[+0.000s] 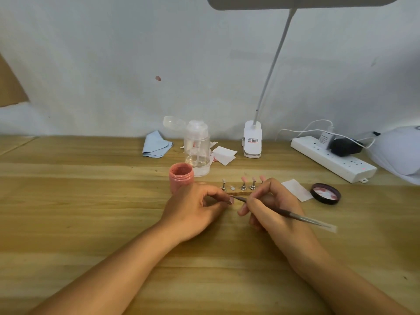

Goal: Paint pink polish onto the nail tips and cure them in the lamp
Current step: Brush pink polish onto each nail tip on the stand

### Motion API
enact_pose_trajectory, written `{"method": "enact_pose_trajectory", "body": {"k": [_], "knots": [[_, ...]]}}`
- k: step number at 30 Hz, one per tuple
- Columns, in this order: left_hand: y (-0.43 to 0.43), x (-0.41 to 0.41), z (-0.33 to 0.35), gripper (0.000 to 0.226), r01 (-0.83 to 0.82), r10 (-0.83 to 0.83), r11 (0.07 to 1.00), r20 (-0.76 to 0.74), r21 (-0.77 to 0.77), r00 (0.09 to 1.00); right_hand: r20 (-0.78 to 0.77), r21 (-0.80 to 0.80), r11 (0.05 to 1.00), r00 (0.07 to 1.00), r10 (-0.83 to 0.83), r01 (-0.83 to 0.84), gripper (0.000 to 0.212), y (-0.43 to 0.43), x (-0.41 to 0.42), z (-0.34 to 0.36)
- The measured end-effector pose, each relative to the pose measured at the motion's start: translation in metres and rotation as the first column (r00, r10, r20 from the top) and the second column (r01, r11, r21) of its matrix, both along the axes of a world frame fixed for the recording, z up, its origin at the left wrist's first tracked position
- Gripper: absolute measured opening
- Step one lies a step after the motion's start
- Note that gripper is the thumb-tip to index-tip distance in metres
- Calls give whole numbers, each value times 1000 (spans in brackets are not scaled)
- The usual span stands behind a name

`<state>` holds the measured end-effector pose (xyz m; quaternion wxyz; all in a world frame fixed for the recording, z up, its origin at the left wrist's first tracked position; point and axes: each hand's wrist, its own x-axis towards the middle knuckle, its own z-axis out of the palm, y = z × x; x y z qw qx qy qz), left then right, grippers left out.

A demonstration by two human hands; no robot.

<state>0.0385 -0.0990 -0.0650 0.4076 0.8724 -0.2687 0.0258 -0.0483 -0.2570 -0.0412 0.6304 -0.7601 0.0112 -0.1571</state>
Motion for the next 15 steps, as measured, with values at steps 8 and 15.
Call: {"method": "enact_pose_trajectory", "body": {"k": [8,15], "knots": [[0,1,1,14,-1,1,1000,21,24,1000,10,-22,999,999,-45,46,7,0,0,0],[-1,1,0,12,1,-1,1000,22,6,1000,1,-3,995,995,-95,95,6,-2,2,-1]]}}
